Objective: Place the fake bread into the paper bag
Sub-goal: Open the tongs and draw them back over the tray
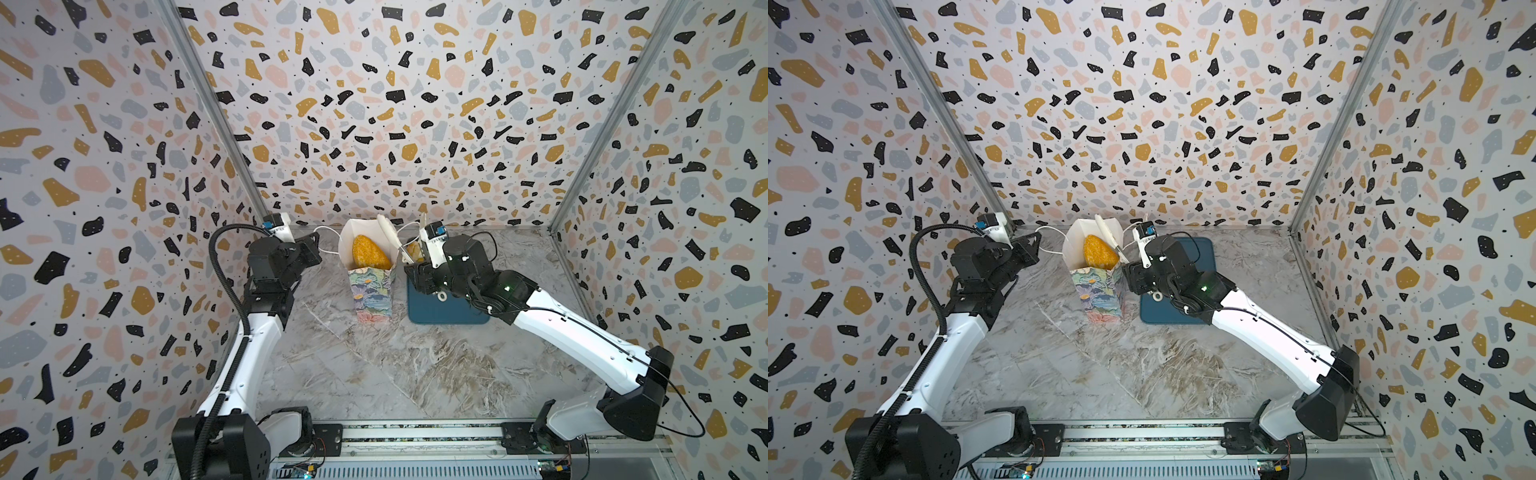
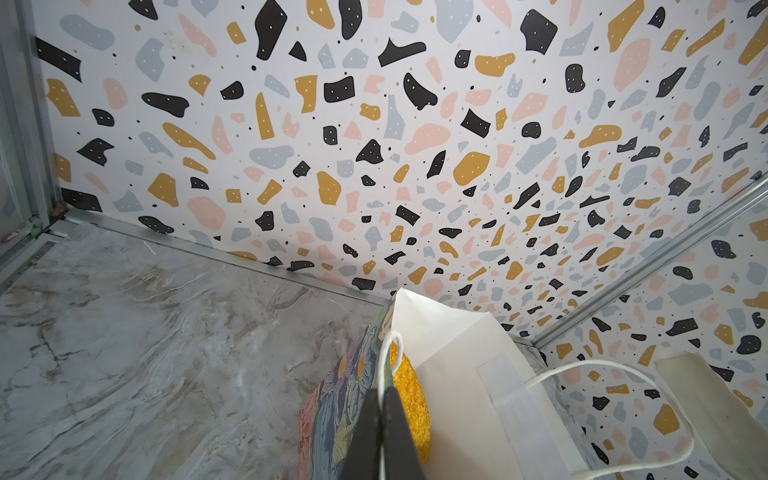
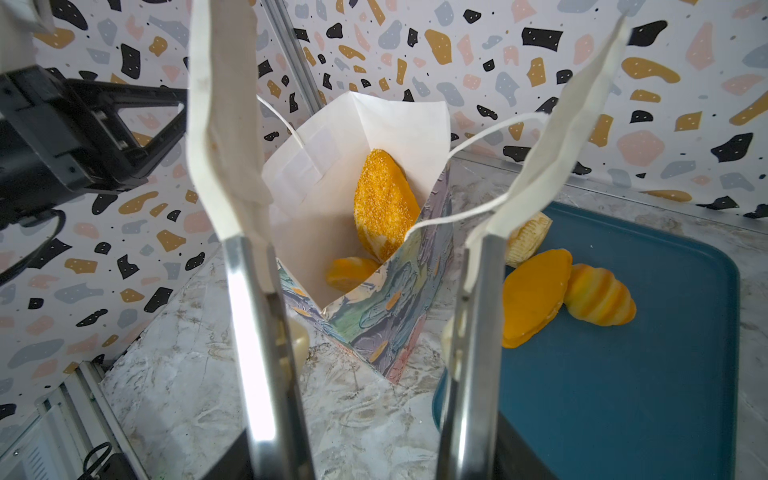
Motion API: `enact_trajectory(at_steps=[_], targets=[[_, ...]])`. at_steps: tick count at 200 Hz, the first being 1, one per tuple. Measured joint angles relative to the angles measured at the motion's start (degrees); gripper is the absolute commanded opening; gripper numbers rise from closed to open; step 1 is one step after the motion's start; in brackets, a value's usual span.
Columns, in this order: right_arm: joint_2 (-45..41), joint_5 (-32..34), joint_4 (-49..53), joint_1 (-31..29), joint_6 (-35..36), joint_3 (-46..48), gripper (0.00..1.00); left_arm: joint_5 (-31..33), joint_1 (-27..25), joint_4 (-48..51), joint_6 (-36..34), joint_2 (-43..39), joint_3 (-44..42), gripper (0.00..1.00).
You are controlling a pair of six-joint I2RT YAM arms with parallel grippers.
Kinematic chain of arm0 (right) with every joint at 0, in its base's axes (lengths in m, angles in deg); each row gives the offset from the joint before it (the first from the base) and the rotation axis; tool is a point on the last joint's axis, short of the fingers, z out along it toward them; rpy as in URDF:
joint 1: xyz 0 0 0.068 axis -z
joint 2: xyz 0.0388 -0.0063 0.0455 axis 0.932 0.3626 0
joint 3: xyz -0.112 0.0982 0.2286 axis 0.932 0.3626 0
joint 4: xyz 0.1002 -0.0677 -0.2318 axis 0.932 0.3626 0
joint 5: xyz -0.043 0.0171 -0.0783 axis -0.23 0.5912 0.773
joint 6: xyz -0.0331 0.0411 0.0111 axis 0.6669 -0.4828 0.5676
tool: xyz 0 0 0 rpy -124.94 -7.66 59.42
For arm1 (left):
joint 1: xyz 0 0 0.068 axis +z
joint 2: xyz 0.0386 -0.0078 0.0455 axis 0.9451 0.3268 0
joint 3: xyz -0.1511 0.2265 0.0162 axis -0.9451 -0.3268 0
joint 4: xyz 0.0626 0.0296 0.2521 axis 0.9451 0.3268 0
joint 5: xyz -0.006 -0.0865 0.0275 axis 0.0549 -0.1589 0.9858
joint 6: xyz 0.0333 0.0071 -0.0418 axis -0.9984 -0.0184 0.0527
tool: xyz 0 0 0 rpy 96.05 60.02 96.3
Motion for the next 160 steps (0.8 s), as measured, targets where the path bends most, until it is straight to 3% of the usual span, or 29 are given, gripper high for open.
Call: enact_trajectory(at_steps=[160], targets=[[-8.9, -0.2, -0.9, 5.5, -2.7, 11.8, 0.61, 0.0, 0.0, 0.0, 0.0, 0.0, 0.0, 0.0]])
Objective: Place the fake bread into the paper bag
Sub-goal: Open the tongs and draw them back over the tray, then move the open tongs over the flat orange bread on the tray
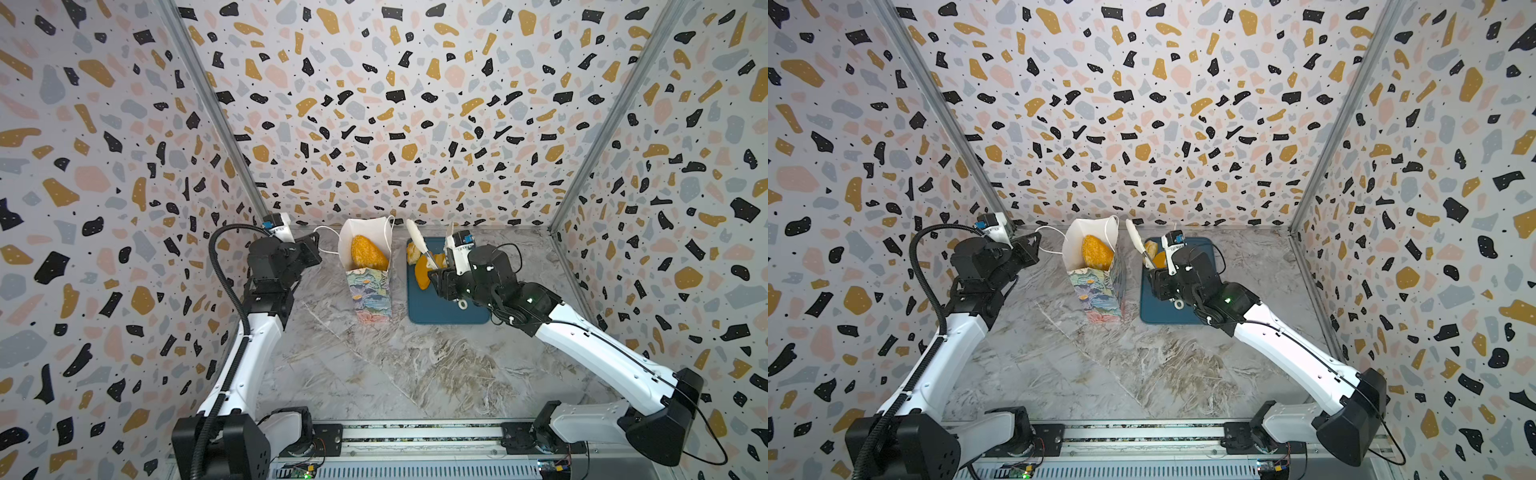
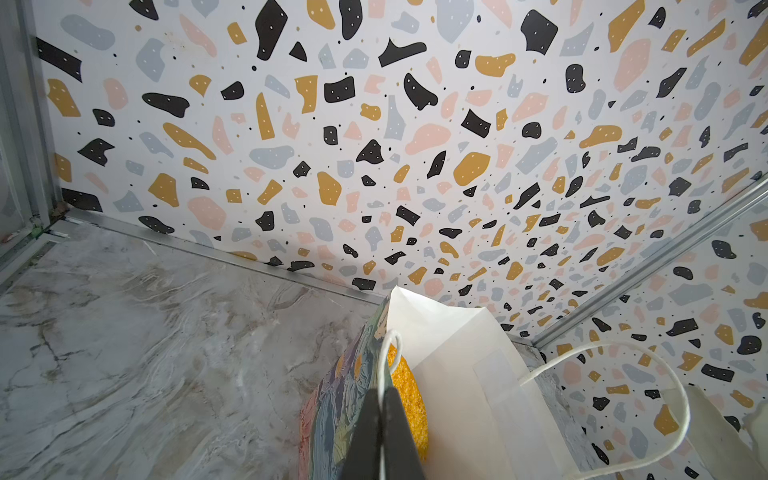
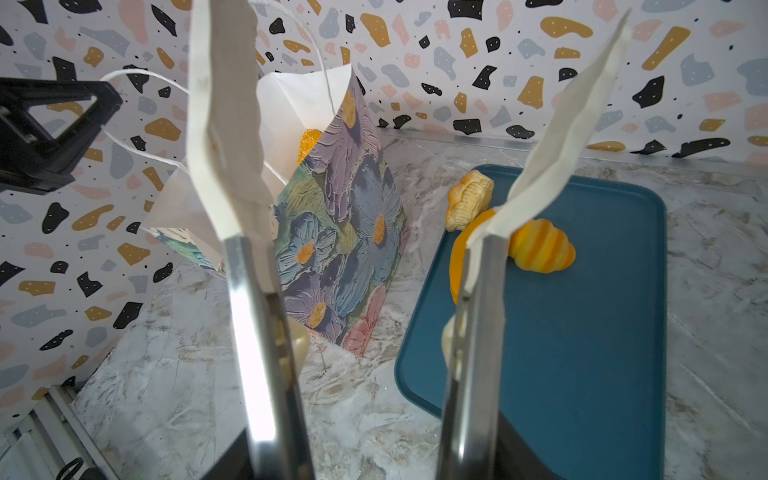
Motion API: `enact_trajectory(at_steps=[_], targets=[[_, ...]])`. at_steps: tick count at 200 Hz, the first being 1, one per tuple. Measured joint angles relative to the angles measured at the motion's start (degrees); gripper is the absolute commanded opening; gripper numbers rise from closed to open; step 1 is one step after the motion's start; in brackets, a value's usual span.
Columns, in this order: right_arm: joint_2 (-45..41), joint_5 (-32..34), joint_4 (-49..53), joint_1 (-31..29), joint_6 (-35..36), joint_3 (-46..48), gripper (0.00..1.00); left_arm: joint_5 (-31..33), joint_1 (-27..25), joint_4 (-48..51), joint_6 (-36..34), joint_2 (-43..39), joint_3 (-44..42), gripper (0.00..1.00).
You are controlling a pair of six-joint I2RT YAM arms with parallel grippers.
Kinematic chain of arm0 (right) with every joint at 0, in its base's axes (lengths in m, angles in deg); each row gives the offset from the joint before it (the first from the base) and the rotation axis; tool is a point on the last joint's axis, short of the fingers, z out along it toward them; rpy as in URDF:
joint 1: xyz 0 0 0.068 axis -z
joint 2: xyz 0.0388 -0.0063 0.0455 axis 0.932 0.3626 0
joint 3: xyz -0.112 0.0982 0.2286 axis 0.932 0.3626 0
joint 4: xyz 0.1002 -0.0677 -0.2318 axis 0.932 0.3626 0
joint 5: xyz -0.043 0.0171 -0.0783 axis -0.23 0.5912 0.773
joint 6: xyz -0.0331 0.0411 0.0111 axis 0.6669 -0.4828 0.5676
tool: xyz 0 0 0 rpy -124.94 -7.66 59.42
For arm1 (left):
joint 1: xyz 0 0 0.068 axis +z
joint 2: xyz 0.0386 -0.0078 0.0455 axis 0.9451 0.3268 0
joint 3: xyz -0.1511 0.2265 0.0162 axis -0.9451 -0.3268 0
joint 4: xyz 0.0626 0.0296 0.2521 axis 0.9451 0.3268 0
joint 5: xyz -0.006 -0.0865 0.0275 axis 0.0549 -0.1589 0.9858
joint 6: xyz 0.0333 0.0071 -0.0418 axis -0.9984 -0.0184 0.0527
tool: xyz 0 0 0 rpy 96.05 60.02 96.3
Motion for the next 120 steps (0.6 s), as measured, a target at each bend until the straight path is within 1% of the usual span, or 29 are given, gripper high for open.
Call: enact_trajectory(at_steps=[61, 120], targets=[[-3.6, -2.2, -1.8, 4.0, -1.6, 7.2, 0.61, 0.0, 0.0, 0.0, 0.0, 0.0, 0.0, 0.0], [-4.9, -4.3, -2.8, 6.5, -2.8, 11.6, 0.61, 0.0, 0.0, 0.0, 0.0, 0.0, 0.0, 0.0]])
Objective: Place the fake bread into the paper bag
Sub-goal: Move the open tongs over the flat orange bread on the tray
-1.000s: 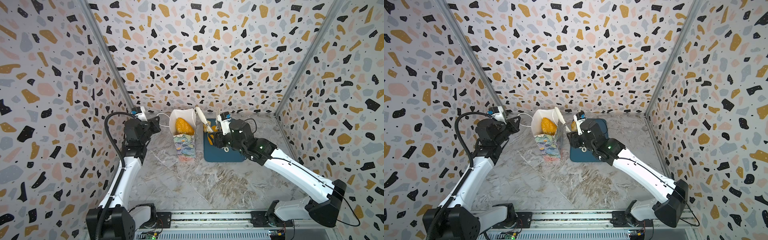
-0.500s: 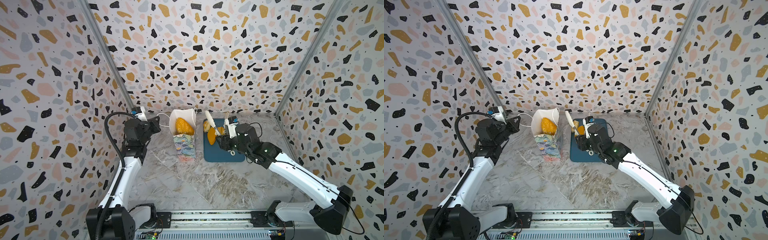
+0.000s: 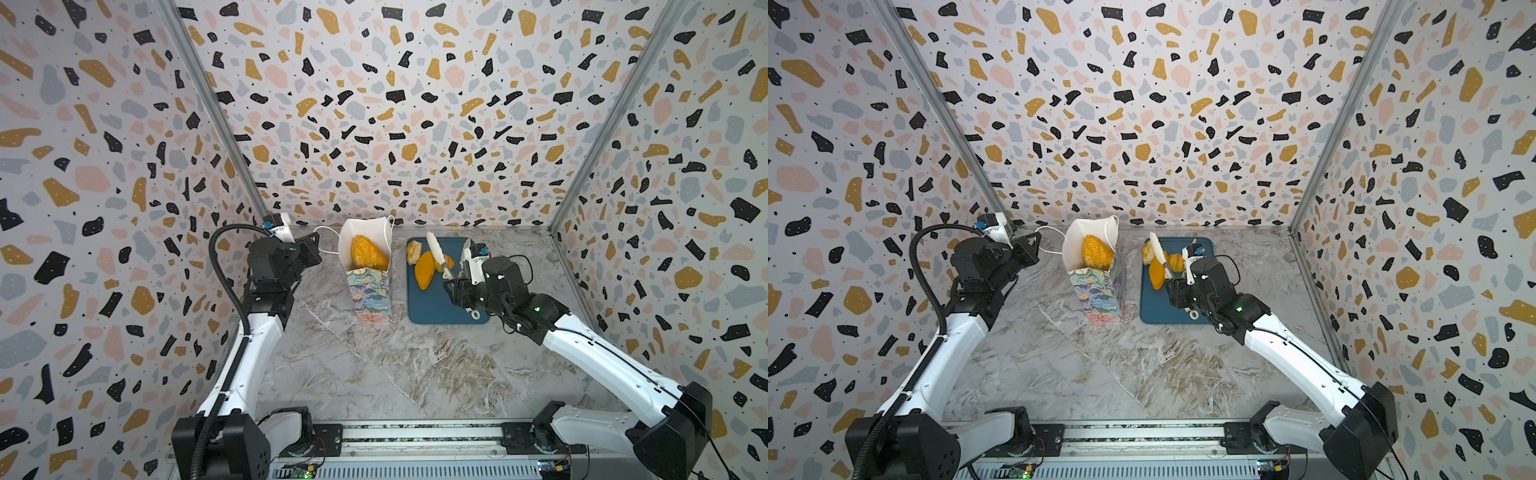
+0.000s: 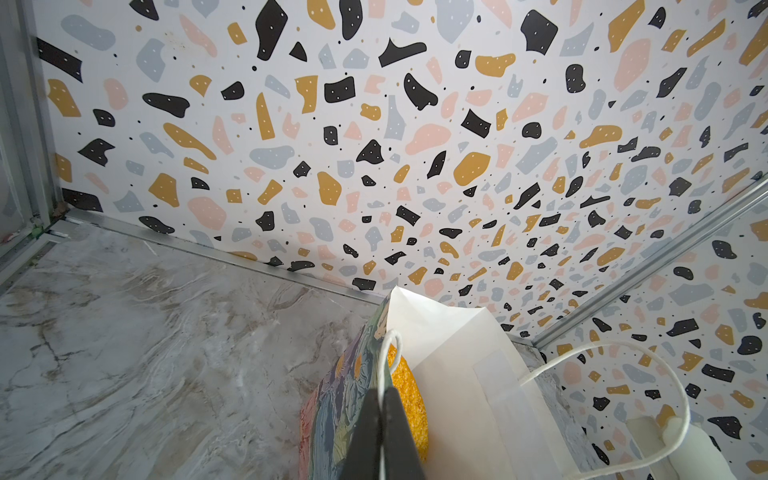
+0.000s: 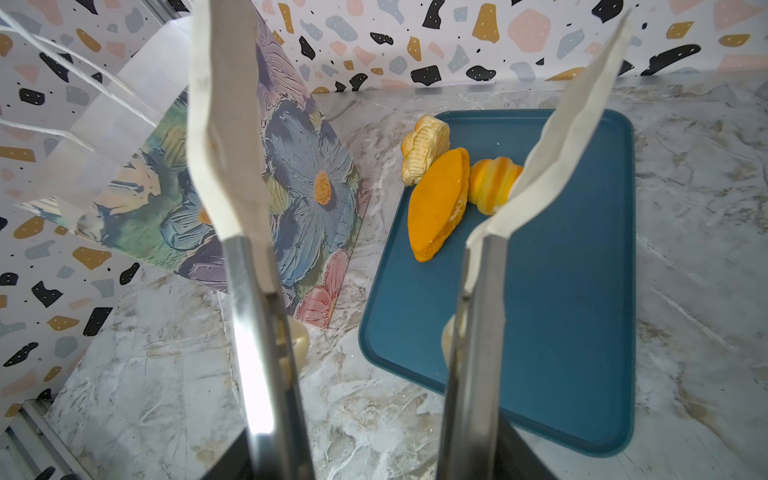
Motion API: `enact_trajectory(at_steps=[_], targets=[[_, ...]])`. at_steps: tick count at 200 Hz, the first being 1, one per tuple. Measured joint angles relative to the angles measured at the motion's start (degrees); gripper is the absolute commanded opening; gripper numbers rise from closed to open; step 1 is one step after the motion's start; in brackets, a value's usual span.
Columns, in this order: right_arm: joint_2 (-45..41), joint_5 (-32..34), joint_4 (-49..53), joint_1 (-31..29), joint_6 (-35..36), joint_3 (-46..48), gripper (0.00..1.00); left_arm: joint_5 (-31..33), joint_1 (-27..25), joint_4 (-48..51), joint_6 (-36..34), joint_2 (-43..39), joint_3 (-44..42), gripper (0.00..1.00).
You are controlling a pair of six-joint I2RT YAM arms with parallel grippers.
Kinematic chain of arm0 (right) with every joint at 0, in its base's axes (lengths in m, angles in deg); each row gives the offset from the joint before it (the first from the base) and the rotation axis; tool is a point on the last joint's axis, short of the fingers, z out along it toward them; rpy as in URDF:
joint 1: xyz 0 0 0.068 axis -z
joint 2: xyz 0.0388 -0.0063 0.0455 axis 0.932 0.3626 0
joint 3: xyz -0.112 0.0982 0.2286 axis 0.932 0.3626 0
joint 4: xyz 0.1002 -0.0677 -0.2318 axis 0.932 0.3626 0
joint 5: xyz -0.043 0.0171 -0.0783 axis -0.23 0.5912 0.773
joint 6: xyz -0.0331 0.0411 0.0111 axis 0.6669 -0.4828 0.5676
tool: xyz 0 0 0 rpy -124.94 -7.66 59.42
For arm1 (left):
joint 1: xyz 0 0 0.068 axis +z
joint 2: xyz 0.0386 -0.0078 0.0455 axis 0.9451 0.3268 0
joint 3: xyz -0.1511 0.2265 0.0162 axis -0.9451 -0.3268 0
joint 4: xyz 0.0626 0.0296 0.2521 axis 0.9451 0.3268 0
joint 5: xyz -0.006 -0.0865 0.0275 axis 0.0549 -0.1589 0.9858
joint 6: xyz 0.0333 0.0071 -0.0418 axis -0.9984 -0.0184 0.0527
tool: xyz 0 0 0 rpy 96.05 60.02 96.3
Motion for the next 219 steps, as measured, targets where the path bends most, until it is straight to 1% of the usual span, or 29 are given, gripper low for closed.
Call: enact_trajectory(at_steps=[67, 119, 178, 219], targets=[[-0.9, -1.8, -1.9, 1.4, -1.6, 4.3, 0.61, 0.0, 0.0, 0.0, 0.0, 0.0, 0.0, 0.0], [-0.5, -2.6, -2.5, 1.7, -2.1, 5.8, 0.61, 0.0, 0.0, 0.0, 0.0, 0.0, 0.0, 0.0], [3.5, -3.2, -3.8, 2.3, -2.3, 8.1, 0.61, 0.0, 0.0, 0.0, 0.0, 0.0, 0.0, 0.0], [7.1, -4.2, -3.7, 3.4, -3.0, 8.2, 0.61, 0.0, 0.0, 0.0, 0.0, 0.0, 0.0, 0.0]])
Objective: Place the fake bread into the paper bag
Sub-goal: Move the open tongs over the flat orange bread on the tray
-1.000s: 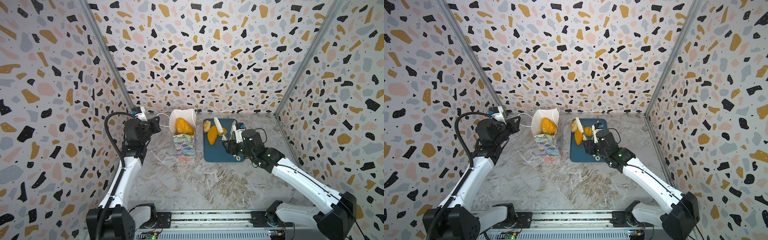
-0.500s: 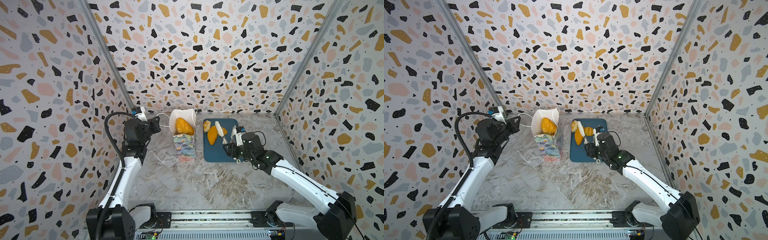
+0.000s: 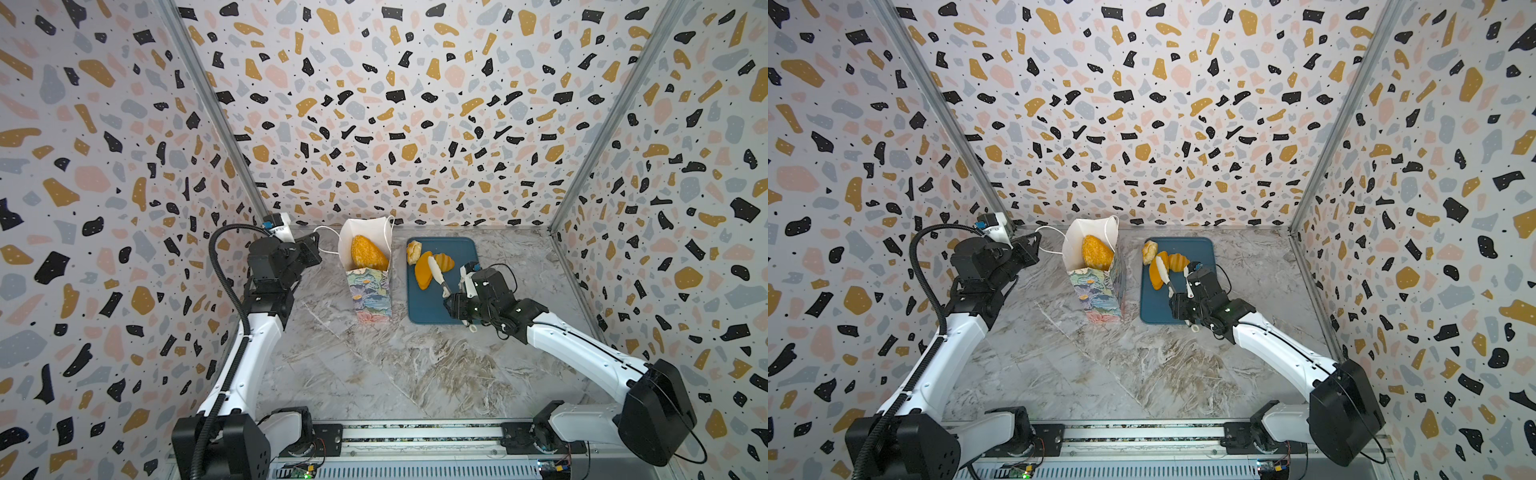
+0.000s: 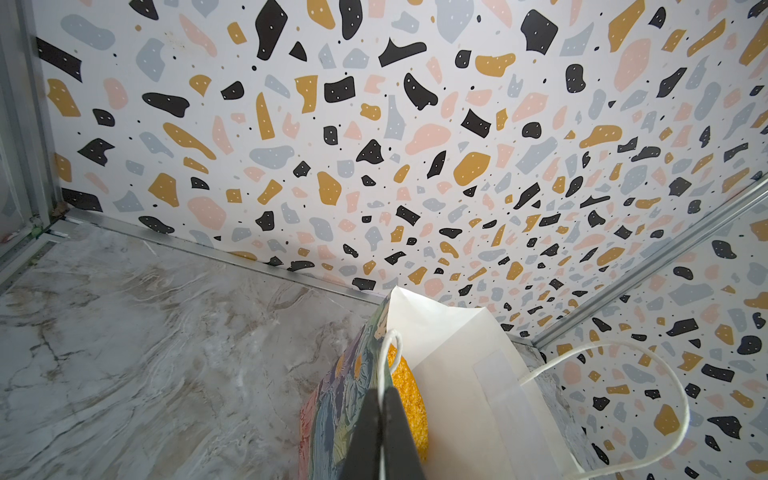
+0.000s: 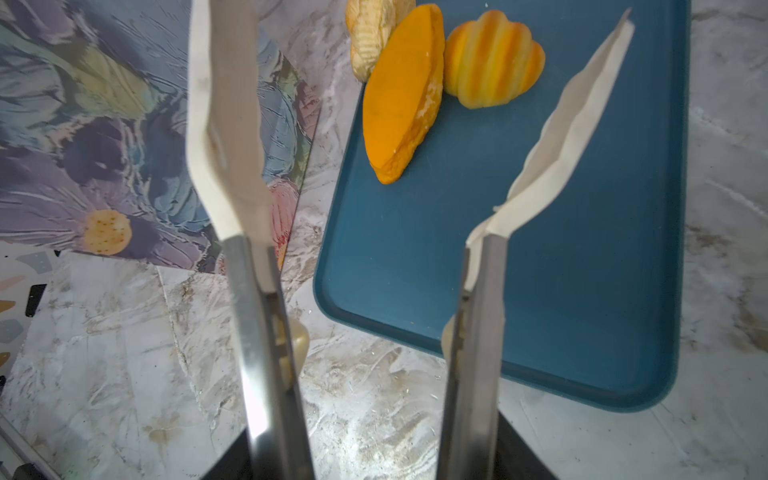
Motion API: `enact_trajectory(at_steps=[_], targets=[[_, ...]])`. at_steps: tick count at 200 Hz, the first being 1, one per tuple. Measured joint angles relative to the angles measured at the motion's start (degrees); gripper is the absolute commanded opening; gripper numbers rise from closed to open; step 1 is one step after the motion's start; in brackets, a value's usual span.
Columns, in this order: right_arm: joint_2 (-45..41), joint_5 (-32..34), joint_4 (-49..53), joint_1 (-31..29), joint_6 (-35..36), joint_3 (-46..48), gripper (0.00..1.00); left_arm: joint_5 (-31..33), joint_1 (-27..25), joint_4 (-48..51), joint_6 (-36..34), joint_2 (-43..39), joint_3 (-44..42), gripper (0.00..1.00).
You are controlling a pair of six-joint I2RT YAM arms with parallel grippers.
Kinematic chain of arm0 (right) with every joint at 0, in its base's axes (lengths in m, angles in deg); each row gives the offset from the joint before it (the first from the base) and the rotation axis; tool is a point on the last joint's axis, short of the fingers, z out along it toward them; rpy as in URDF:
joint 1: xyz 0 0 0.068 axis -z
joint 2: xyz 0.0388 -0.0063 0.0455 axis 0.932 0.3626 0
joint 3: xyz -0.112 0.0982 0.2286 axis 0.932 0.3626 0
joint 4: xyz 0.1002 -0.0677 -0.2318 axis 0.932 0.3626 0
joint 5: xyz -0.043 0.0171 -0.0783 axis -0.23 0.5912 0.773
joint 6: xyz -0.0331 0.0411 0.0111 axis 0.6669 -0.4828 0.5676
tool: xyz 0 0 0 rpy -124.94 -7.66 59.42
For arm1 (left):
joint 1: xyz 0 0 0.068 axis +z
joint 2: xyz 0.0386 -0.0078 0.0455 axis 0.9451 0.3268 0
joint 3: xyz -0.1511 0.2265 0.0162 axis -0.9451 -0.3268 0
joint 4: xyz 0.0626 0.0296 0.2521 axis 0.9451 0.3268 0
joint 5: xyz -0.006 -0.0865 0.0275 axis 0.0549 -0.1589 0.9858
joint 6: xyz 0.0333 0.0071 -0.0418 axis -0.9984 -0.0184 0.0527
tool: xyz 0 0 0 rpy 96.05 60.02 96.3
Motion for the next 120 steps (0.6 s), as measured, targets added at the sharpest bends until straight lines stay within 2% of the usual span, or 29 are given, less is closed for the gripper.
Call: enact_trajectory(at_steps=[120], targets=[[12.9, -0.9, 0.7, 1.1, 1.2, -5.2, 0.59, 0.0, 0.0, 0.0, 0.0, 0.5, 0.0, 0.0]])
